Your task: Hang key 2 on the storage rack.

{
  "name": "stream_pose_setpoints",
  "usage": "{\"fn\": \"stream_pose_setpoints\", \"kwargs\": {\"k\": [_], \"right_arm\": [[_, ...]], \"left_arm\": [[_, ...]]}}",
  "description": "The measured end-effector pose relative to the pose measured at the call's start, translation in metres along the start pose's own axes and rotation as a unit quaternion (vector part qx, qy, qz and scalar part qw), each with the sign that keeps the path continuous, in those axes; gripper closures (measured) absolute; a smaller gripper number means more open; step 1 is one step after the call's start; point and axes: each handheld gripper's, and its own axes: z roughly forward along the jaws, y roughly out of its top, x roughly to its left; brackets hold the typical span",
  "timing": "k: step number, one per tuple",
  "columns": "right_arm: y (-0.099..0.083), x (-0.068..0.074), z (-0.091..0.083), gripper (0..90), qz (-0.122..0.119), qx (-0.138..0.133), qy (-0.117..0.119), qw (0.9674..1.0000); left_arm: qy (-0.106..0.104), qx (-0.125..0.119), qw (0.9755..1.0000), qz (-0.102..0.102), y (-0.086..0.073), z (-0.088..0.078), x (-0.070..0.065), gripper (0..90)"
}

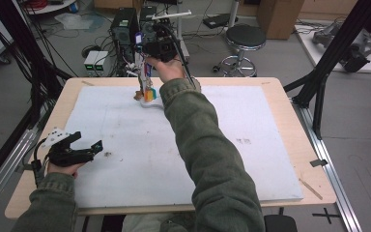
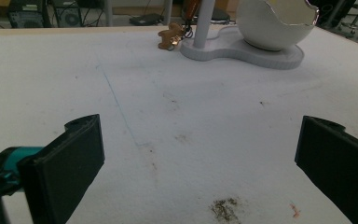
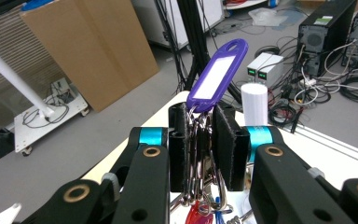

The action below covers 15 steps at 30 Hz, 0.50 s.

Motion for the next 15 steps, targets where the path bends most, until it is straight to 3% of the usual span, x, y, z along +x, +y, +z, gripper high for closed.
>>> {"fn": "stream_pose_setpoints", "kwargs": {"k": [10, 15], "right_arm": [[0.008, 0.000, 0.023, 76.4, 0.002, 0.008, -0.029, 0.9995], [0.008, 0.004, 0.036, 76.4, -0.001, 0.009, -0.028, 0.9996]], "left_arm": [[-0.003, -0.001, 1.0000, 0.000, 0.000, 0.002, 0.000, 1.7], [-0.003, 0.000, 1.0000, 0.000, 0.000, 0.002, 0.001, 1.7]]}}
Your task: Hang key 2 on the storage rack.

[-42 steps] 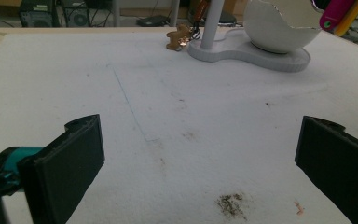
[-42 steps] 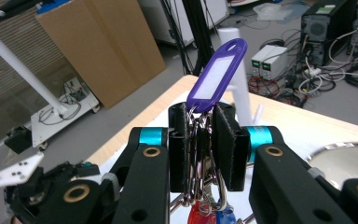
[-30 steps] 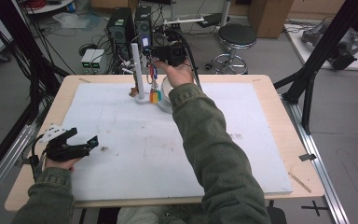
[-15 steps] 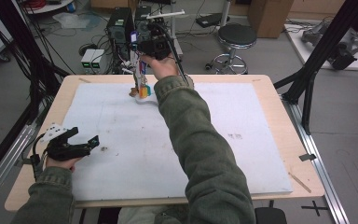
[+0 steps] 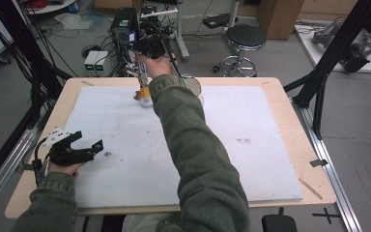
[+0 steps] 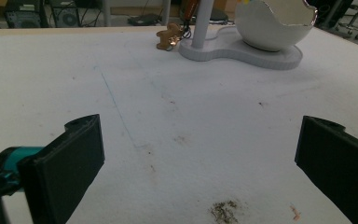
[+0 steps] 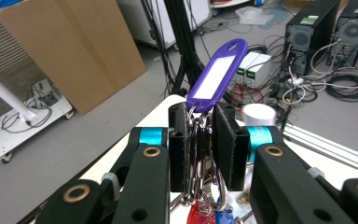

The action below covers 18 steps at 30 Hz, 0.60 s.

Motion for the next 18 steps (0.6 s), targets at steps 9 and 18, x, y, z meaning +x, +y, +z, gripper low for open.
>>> {"fn": "stream_pose_setpoints", "kwargs": {"k": [9, 18], "right_arm": [[-0.006, 0.002, 0.027, 76.5, -0.006, 0.016, -0.006, 0.9998], [-0.017, -0.006, 0.041, 76.4, 0.007, 0.019, -0.014, 0.9997]], "left_arm": [[-0.001, -0.003, 1.0000, -0.001, 0.000, 0.000, 0.001, 1.7], [-0.004, -0.001, 1.0000, 0.002, 0.000, 0.001, 0.001, 1.7]]}}
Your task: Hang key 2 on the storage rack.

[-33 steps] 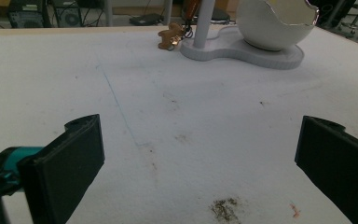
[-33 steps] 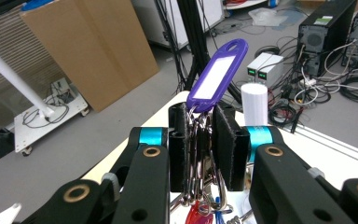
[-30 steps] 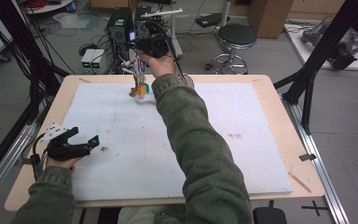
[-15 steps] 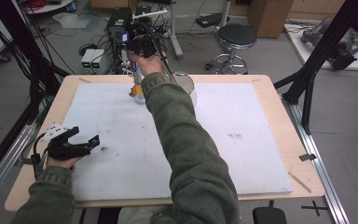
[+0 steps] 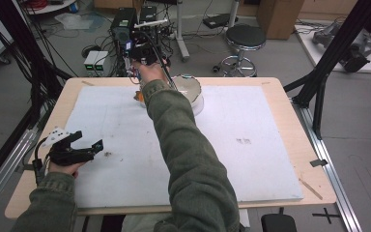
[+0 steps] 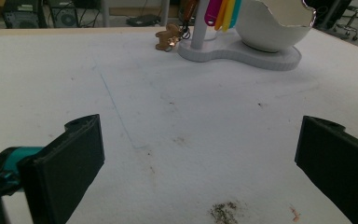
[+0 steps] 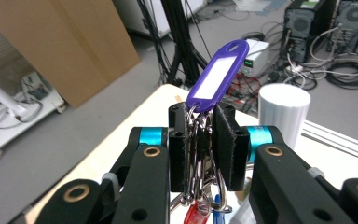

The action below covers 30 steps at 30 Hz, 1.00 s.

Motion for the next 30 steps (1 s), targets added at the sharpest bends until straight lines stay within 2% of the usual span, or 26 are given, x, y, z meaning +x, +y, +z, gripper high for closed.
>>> {"fn": "stream_pose_setpoints", "kwargs": {"k": [4, 5, 7, 10, 12, 14, 16, 18, 21, 26, 30], "right_arm": [[-0.003, -0.001, 0.000, 73.1, 0.001, 0.002, 0.005, 1.0000], [-0.003, -0.002, -0.002, 64.6, 0.001, -0.005, 0.006, 1.0000], [-0.003, -0.002, -0.007, 55.5, 0.006, -0.021, 0.013, 0.9997], [0.000, -0.002, -0.019, 37.2, -0.011, -0.033, 0.046, 0.9983], [0.001, -0.001, -0.027, 23.0, -0.021, -0.043, 0.050, 0.9976], [0.001, -0.002, -0.032, 13.1, -0.023, -0.045, 0.047, 0.9977], [0.001, -0.004, -0.039, 9.9, -0.021, -0.045, 0.044, 0.9978], [-0.002, -0.009, -0.045, 0.8, -0.023, -0.051, 0.051, 0.9971], [-0.006, -0.013, -0.054, 0.6, -0.034, -0.047, 0.045, 0.9973], [-0.010, -0.020, -0.070, 0.7, -0.039, -0.041, 0.036, 0.9978], [-0.016, -0.019, -0.084, 0.7, -0.064, -0.059, 0.002, 0.9962]], "left_arm": [[0.002, 0.001, 1.0000, -0.001, 0.000, 0.000, 0.000, 1.7], [0.002, 0.001, 1.0000, -0.002, 0.000, 0.000, 0.000, 1.7], [0.003, 0.002, 1.0000, -0.001, 0.000, -0.001, -0.001, 1.7], [0.003, 0.003, 1.0000, 0.000, 0.000, -0.001, 0.000, 1.7], [0.004, 0.004, 1.0000, 0.000, 0.000, -0.001, -0.001, 1.7], [0.004, 0.004, 1.0000, 0.000, 0.000, -0.001, -0.001, 1.7], [0.005, 0.005, 1.0000, 0.001, 0.000, -0.001, -0.001, 1.7], [0.005, 0.006, 1.0000, 0.002, 0.000, -0.002, -0.002, 1.7], [0.007, 0.006, 1.0000, -0.001, -0.001, -0.002, -0.002, 1.7], [0.011, 0.007, 0.9999, 0.002, -0.001, -0.003, -0.001, 1.7], [0.013, 0.006, 0.9999, 0.001, -0.001, -0.003, -0.002, 1.7]]}}
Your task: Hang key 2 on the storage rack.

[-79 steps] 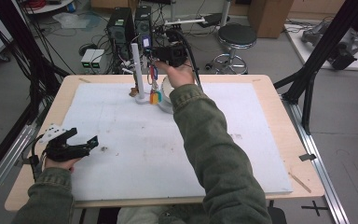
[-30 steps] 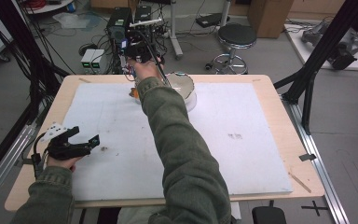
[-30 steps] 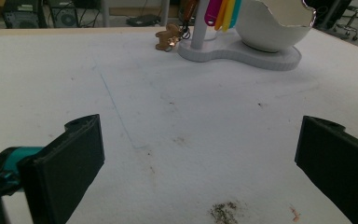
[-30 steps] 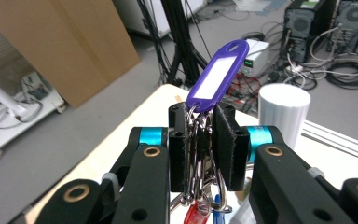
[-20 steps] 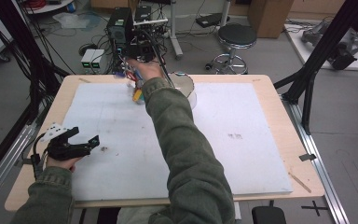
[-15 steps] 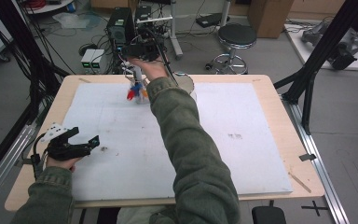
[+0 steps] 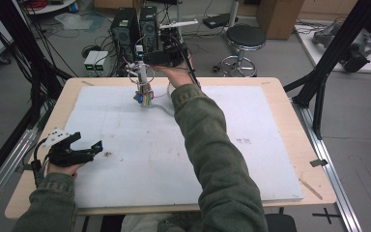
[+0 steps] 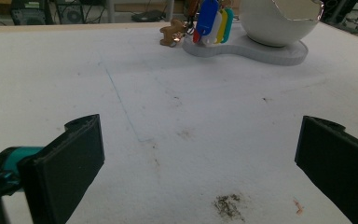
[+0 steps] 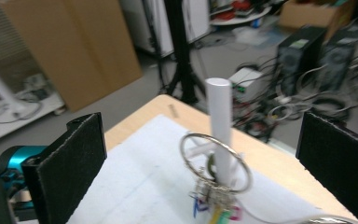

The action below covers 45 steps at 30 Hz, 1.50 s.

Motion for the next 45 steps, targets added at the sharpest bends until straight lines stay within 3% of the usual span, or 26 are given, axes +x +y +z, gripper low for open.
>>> {"fn": "stream_pose_setpoints", "kwargs": {"k": [10, 23, 38, 42, 45], "right_arm": [[-0.013, -0.011, -0.020, 0.7, -0.005, 0.005, -0.009, 0.9999], [-0.042, -0.027, -0.034, 0.7, 0.012, 0.010, -0.014, 0.9998], [-0.081, -0.043, -0.054, 0.8, 0.020, 0.018, -0.049, 0.9984], [-0.090, -0.046, -0.058, 0.7, 0.026, 0.029, -0.050, 0.9980], [-0.095, -0.046, -0.063, 0.8, 0.024, 0.022, -0.048, 0.9983]], "left_arm": [[0.003, 0.003, 1.0000, 0.001, 0.000, 0.000, 0.000, 1.7], [-0.004, 0.004, 1.0000, 0.004, 0.000, -0.001, -0.002, 1.7], [-0.006, 0.004, 1.0000, 0.006, 0.000, 0.001, -0.003, 1.7], [-0.005, 0.006, 0.9999, 0.007, 0.000, 0.001, -0.002, 1.7], [-0.005, 0.006, 0.9999, 0.007, 0.000, 0.001, -0.002, 1.7]]}}
